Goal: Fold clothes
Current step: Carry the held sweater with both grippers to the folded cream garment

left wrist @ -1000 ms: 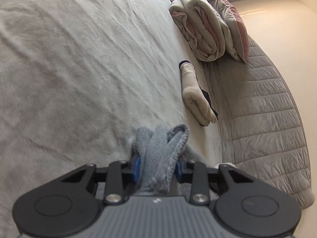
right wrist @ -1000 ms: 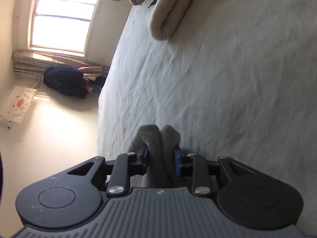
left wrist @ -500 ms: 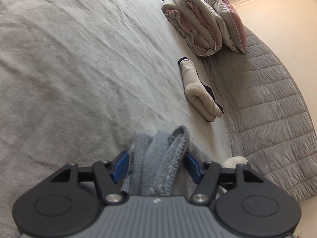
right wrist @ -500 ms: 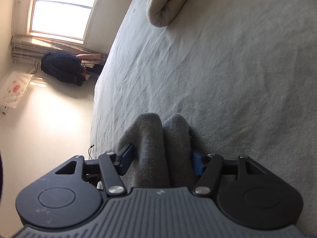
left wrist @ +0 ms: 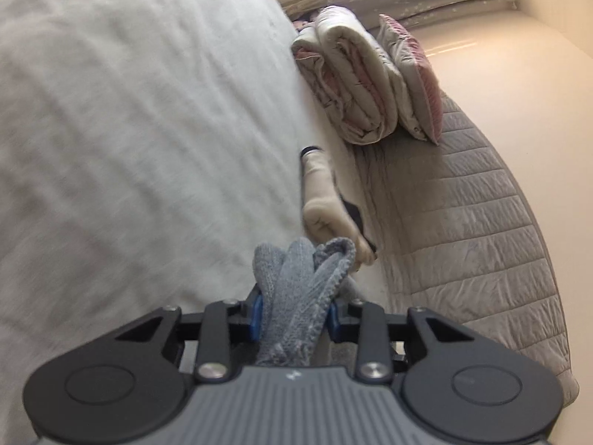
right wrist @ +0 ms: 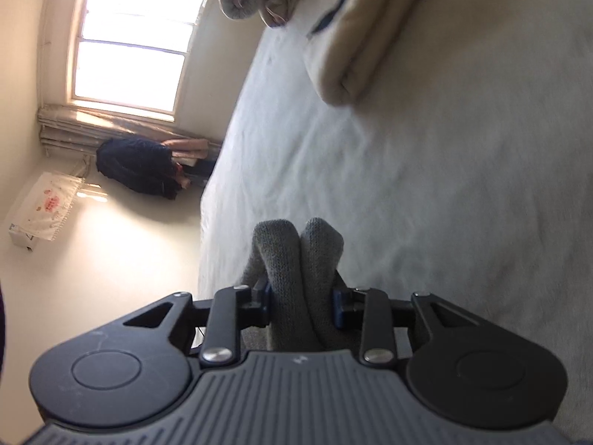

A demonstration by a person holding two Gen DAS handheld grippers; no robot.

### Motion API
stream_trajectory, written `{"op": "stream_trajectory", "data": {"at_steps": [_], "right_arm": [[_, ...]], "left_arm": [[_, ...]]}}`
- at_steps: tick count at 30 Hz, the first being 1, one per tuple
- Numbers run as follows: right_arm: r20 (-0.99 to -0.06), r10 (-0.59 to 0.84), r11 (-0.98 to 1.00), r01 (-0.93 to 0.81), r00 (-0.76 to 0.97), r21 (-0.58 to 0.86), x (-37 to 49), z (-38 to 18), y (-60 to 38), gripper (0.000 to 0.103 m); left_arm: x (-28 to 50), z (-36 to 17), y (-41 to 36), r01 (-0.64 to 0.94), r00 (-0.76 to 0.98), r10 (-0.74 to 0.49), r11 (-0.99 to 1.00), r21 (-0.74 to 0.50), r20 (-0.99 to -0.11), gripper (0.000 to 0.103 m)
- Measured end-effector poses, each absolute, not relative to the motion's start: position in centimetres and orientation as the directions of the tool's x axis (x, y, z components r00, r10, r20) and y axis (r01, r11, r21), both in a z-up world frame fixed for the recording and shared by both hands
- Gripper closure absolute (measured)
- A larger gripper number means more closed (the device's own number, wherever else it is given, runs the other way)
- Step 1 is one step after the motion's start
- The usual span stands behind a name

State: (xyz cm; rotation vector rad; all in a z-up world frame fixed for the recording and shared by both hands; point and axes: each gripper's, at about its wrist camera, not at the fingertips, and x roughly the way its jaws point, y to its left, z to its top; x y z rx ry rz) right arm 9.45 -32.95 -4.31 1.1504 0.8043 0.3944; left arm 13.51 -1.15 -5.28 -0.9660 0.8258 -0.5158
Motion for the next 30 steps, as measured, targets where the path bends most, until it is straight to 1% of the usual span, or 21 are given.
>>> {"op": "stream_trajectory", "data": {"at_steps": [3, 10, 18, 24, 30], "right_arm": [[-0.341, 0.642, 0.380, 0.100, 0.687, 0.919, 11.8, -2.6, -34.2, 0.070], [-0.349, 0.608, 0.453, 0.049, 0.713, 0.890, 18.2, 1.3, -37.4, 0.070], [-0.366, 0.555, 0.513, 0.039, 0.747, 0.858, 25.9, 3.7, -41.9, 0.070], [-0.391, 0.514, 0.515, 0.090, 0.764, 0.852, 30.5, 2.0, -45.5, 0.070], [-0.409, 0.480, 0.506, 0.135, 0.776, 0.852, 34.3, -2.6, -48.2, 0.070]], "left_arm": [[15.8, -3.2, -2.9, 0.056, 0.604, -0.711, 0.489, -0.870, -0.361, 0.071], [21.2, 0.4, -7.5, 0.099, 0.619, -0.710, 0.493, -0.864, -0.335, 0.071], [28.9, 1.9, -13.6, 0.093, 0.627, -0.709, 0.479, -0.873, -0.322, 0.071], [34.7, 0.7, -17.7, 0.075, 0.612, -0.714, 0.481, -0.874, -0.341, 0.071], [38.5, -3.4, -19.9, 0.027, 0.598, -0.706, 0.490, -0.871, -0.379, 0.070]]}}
